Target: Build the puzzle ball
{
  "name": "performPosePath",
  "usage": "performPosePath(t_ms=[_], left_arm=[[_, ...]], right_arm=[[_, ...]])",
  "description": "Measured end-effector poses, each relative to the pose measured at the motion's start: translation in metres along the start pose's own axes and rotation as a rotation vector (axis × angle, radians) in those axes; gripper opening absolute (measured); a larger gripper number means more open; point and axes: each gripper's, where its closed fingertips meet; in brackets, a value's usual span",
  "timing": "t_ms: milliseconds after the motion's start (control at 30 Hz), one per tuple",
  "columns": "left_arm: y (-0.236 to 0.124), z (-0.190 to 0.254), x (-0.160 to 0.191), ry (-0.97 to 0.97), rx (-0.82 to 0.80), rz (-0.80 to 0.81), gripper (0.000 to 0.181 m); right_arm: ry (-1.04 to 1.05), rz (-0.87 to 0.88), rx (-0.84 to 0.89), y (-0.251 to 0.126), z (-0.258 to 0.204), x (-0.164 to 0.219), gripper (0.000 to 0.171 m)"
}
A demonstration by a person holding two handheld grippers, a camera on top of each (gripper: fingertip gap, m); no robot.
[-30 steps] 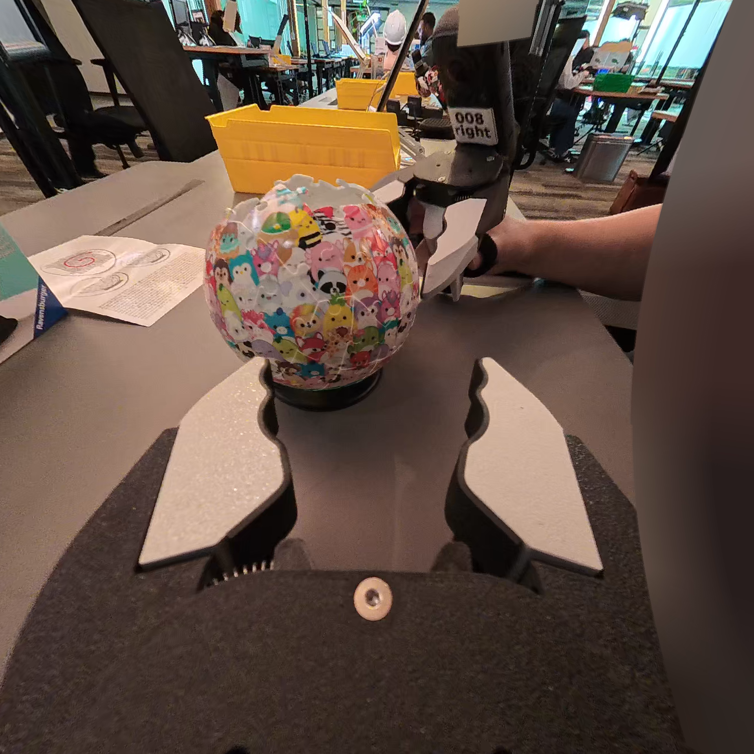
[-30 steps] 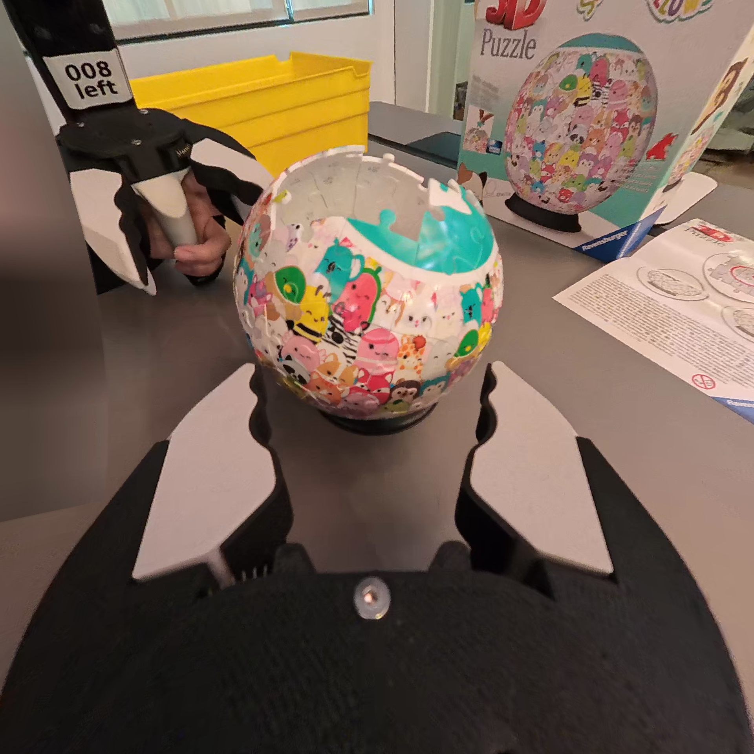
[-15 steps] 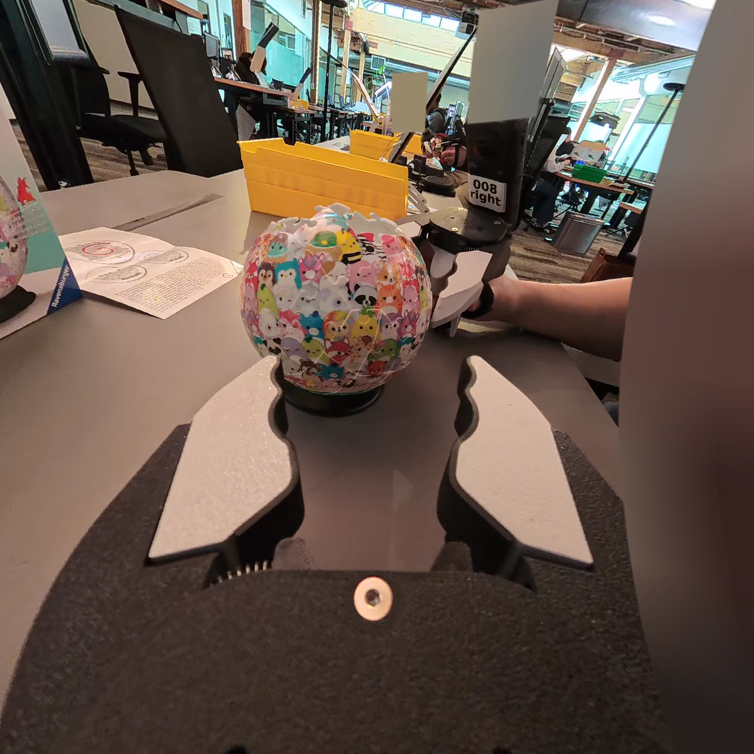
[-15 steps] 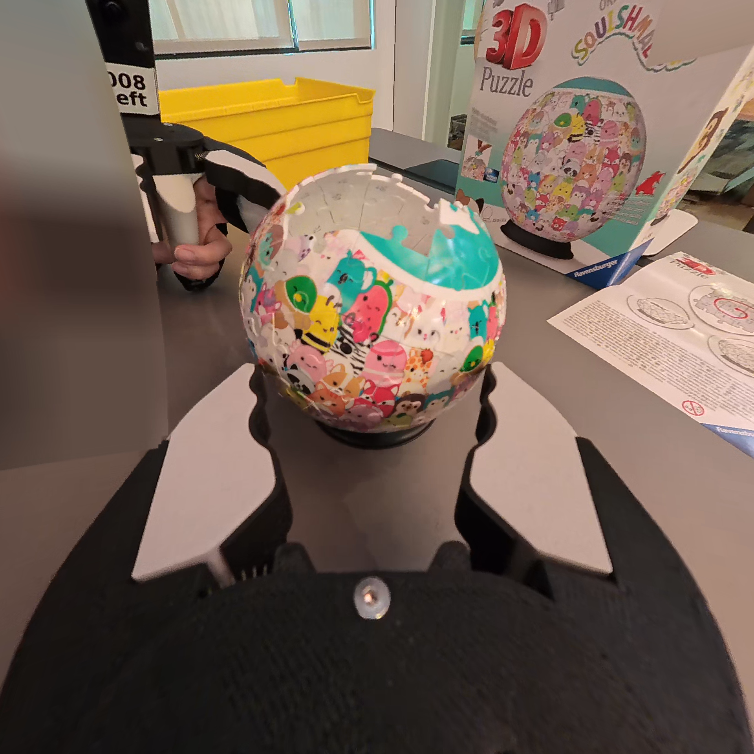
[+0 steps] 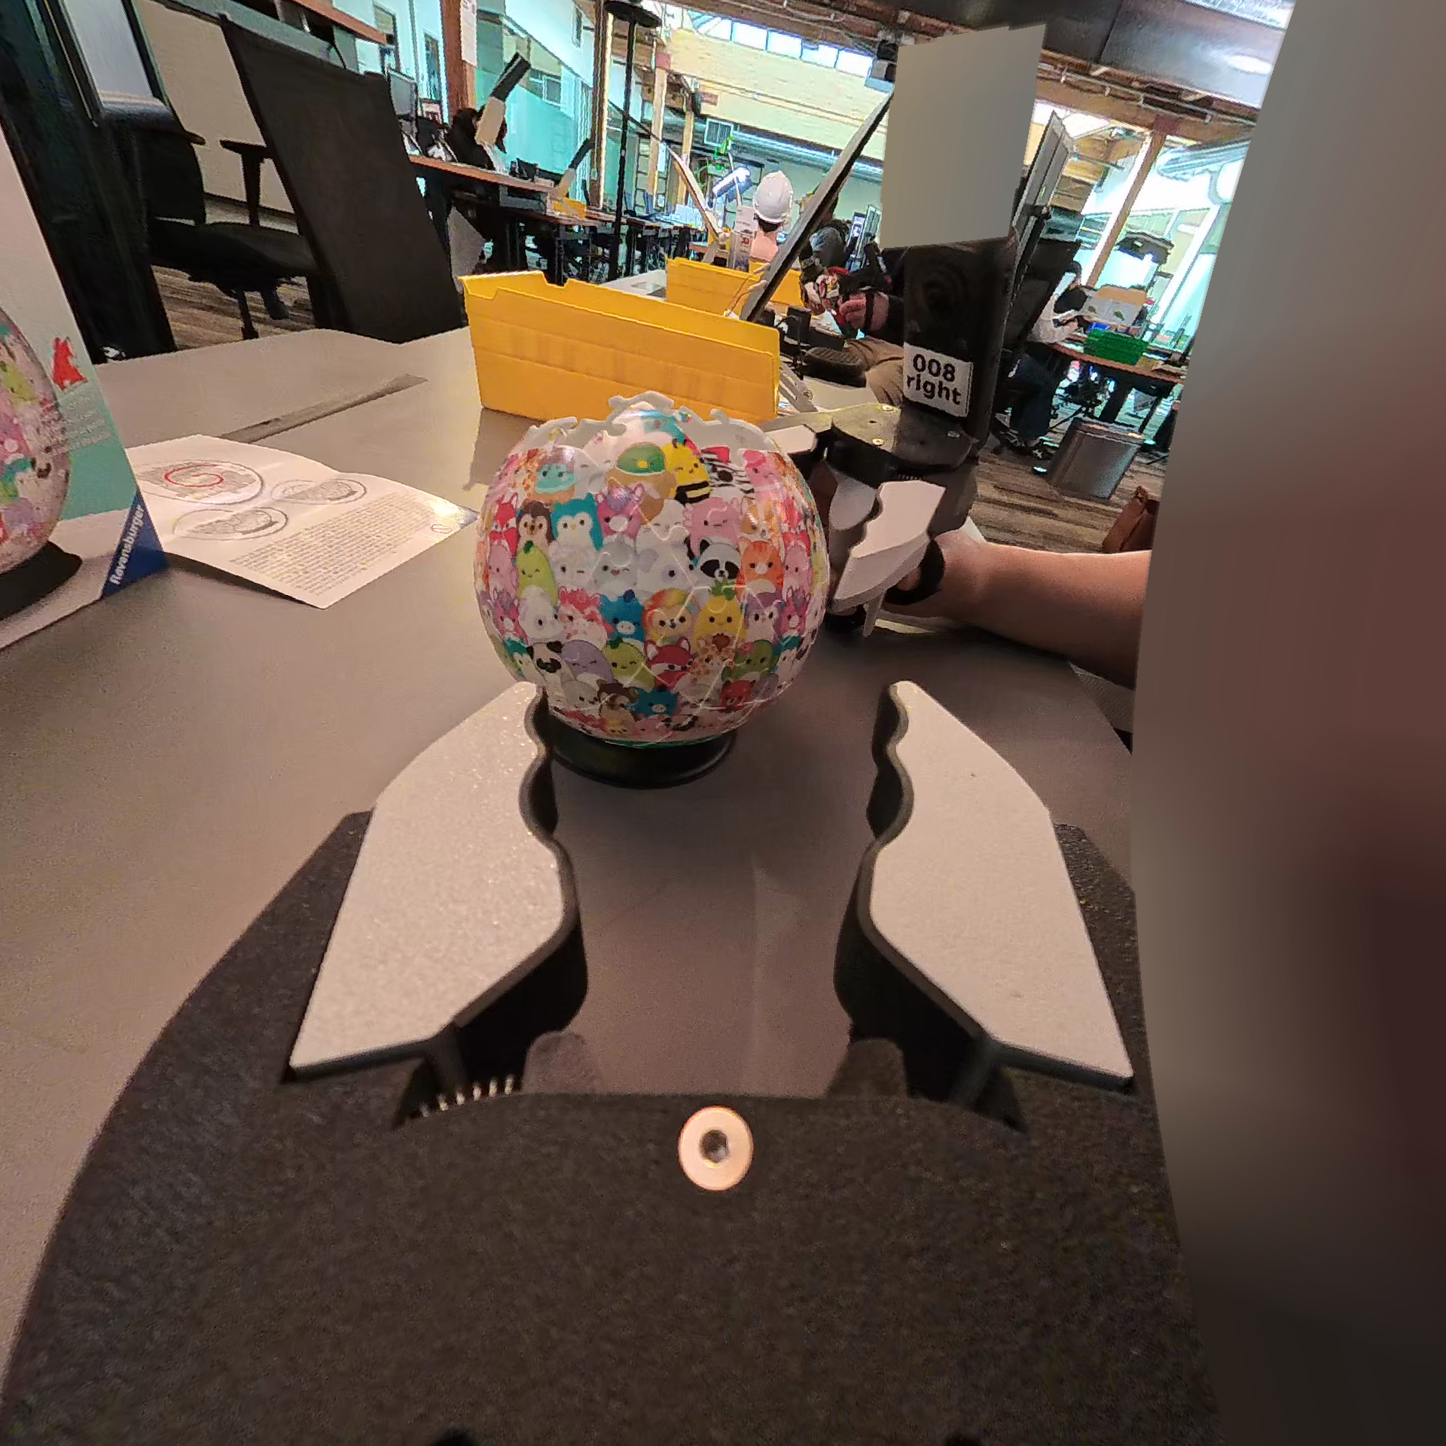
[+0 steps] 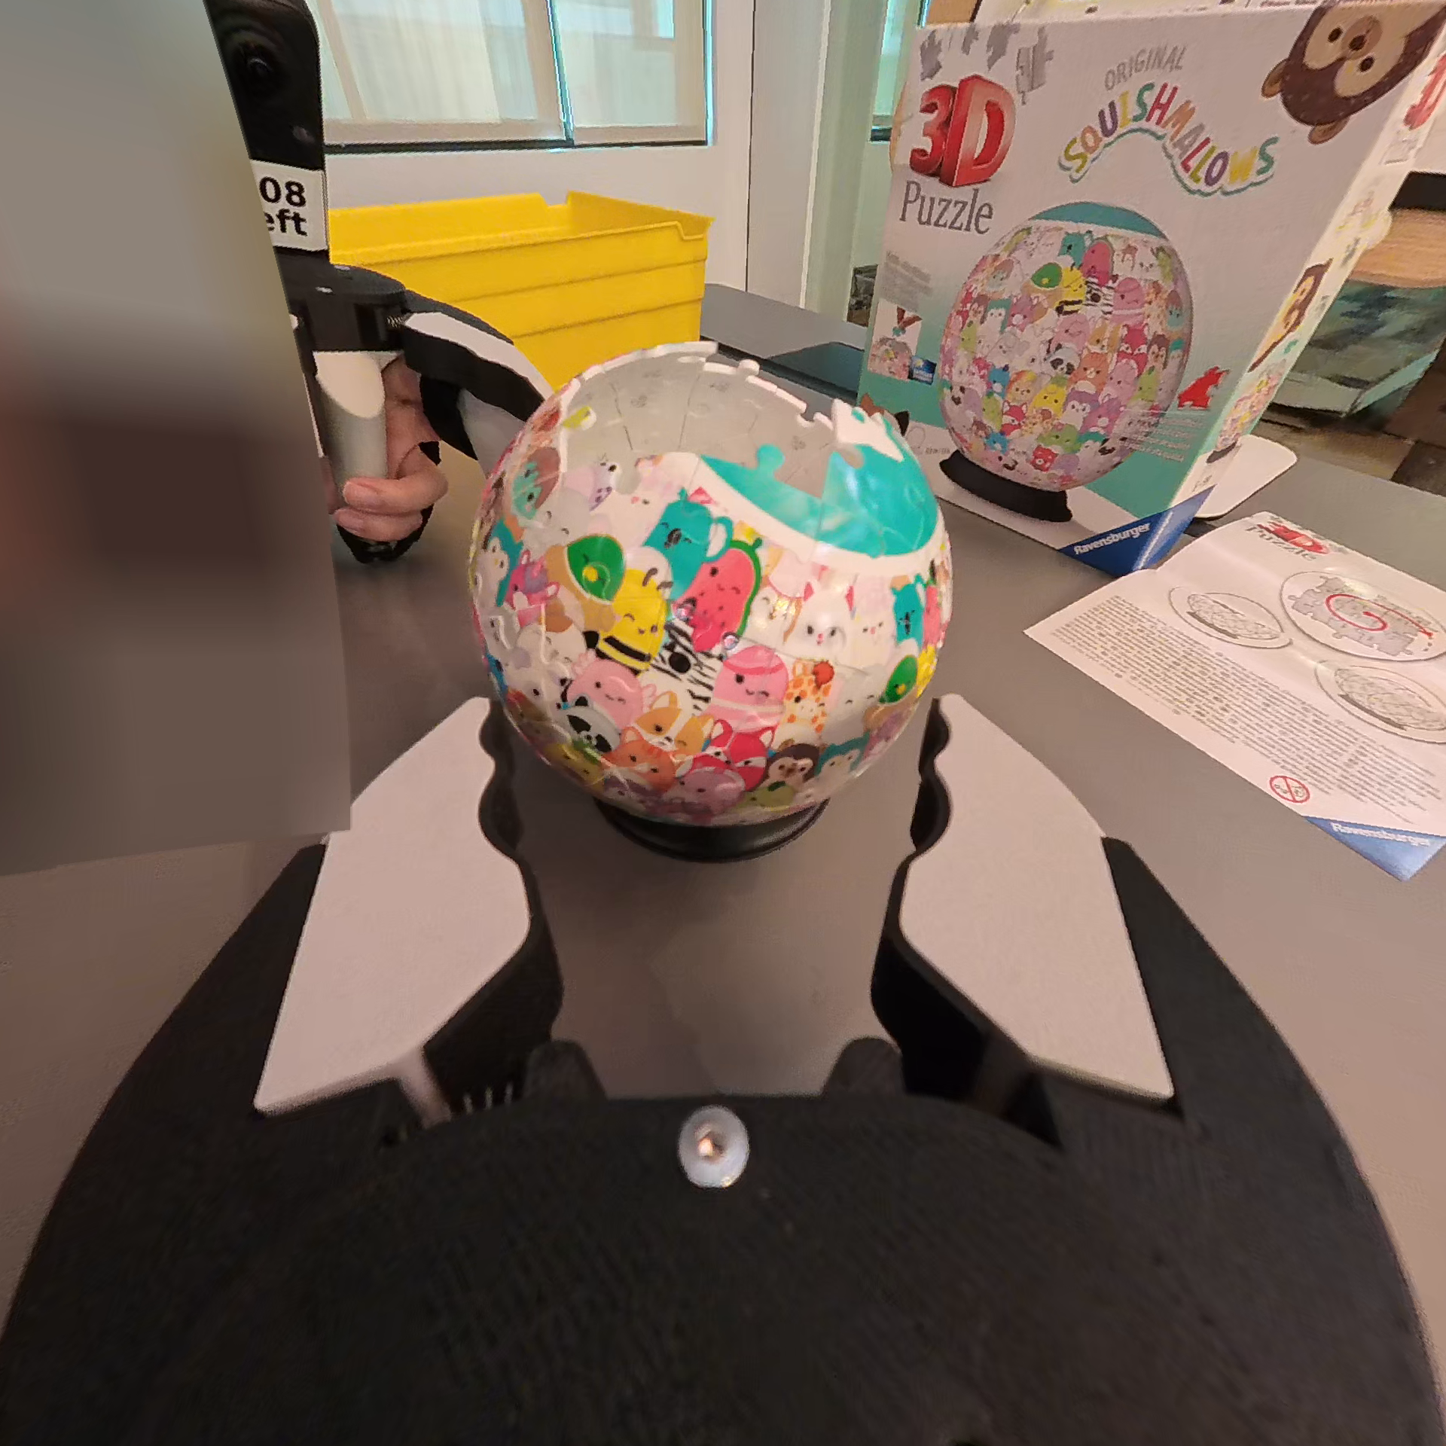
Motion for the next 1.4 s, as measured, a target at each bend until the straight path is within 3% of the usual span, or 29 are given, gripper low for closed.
performPosePath(t_ms=[1400], left_arm=[[-0.0027, -0.0021, 0.0004, 0.017, -0.013, -0.002, 0.077]], right_arm=[[-0.039, 0.044, -0.008, -0.0001, -0.0046, -0.0055, 0.101]])
Point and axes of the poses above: each gripper's, where its closed fingertips meet, y out along the fingers, x out of its underside, z = x × y across the jaws, and after that the axes turned 4 degrees about z, right-handed
